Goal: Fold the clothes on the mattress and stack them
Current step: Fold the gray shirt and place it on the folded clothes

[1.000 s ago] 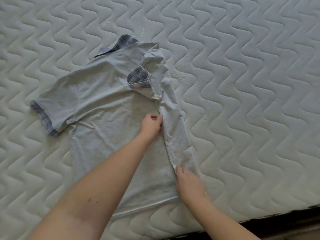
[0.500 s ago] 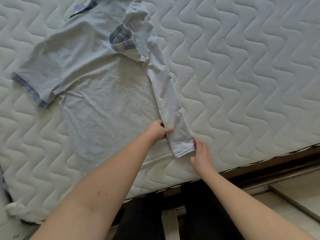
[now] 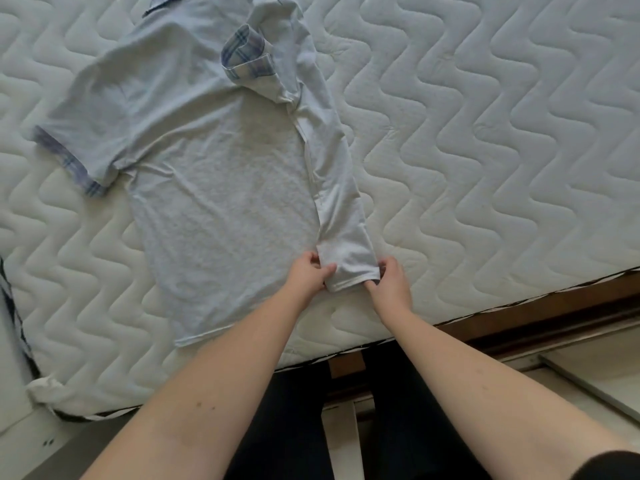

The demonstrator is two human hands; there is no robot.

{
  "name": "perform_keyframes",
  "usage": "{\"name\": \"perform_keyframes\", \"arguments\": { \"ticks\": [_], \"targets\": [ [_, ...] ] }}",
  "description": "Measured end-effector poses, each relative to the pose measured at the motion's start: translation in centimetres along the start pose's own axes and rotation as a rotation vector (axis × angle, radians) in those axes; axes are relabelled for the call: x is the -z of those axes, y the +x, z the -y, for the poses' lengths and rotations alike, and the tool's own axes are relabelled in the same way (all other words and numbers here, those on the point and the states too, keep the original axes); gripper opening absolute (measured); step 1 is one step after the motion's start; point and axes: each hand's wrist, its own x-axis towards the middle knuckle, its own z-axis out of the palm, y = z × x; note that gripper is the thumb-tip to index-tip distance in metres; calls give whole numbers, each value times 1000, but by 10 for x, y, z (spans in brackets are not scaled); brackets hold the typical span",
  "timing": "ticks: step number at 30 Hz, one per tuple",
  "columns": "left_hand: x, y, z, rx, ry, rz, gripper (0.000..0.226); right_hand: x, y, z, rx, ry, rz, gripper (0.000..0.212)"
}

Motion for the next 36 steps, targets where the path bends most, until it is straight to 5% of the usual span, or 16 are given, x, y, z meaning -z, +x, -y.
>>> {"name": "perform_keyframes", "arguments": {
  "ticks": [4,13,16,19,23,28,36],
  "targets": [
    [-5,-3,15,-23,110,-12,13,3,1,-9,-73,-57,-13,13],
    [-24,-13,41,-26,389,-17,15,22,-22,-40,-98,-244,21,4],
    [-27,-17,49,-17,500,-13,26,27,-25,-47,-72,-342,103,12],
    [-26,-16,47,25,614,54,31,31,-26,-50,-31,-125,157,25],
    [-18,-7,30,50,696,199,34,30,-22,-39,15,-23,-23,43],
    [7,15,-20,-148,587,58,31,26,4,13,155,-43,-196,38],
    [72,61,-149,-476,289,-312,19,30,65,108,386,-44,-76,38]
  ]
}}
